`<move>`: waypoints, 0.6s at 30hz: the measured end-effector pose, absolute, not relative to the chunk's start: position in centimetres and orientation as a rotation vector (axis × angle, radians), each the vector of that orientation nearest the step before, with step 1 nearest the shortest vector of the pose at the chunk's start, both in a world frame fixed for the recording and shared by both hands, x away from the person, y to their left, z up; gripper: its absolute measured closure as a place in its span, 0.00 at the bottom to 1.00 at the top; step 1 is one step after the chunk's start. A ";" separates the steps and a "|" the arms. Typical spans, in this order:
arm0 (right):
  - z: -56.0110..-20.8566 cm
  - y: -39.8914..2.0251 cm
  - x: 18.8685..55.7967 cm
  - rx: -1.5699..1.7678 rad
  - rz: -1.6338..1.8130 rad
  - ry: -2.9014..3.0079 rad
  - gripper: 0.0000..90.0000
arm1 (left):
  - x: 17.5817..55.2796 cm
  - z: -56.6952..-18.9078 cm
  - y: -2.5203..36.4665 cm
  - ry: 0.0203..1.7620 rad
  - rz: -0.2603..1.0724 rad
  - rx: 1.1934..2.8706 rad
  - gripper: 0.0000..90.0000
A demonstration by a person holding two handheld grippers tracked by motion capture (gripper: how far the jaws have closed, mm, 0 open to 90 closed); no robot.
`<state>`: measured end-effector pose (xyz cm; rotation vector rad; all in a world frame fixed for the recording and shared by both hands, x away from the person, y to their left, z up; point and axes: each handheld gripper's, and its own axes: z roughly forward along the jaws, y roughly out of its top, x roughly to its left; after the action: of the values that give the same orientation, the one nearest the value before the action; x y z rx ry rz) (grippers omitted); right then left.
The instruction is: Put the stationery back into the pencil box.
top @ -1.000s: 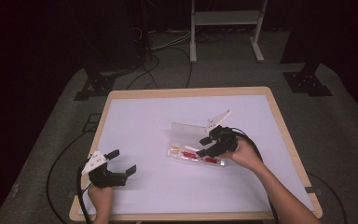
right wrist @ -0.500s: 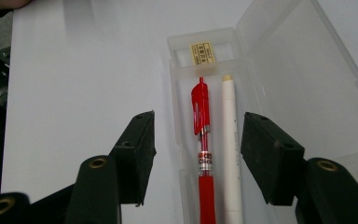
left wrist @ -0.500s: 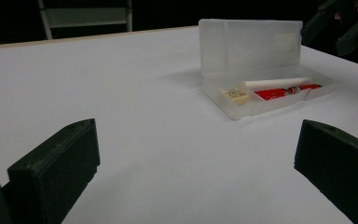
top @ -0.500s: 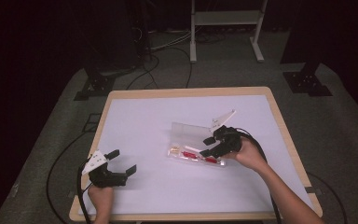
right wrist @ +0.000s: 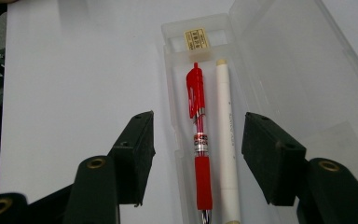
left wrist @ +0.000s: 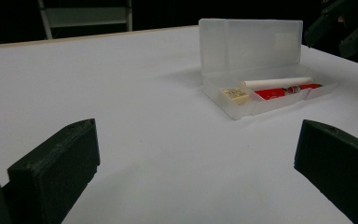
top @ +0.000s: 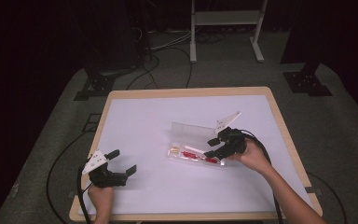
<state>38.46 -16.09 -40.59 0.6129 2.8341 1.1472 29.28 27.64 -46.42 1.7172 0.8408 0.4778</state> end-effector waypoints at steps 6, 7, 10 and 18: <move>-40.6 -16.5 38.3 0.624 1.141 2.832 0.48 | 29.3 -46.4 27.6 0.840 0.477 1.717 0.00; -40.7 -16.5 38.3 0.622 1.143 2.830 0.48 | 29.3 -46.4 27.6 0.839 0.478 1.717 0.00; -40.6 -16.8 38.2 0.621 1.147 2.825 0.47 | 29.3 -46.4 27.6 0.840 0.477 1.717 0.00; -40.7 -17.5 37.8 0.638 1.151 2.817 0.47 | 29.3 -46.4 27.6 0.841 0.478 1.718 0.00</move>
<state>37.79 -17.48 -40.68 0.6380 2.8170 1.1507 29.29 27.63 -46.42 1.7181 0.8408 0.4778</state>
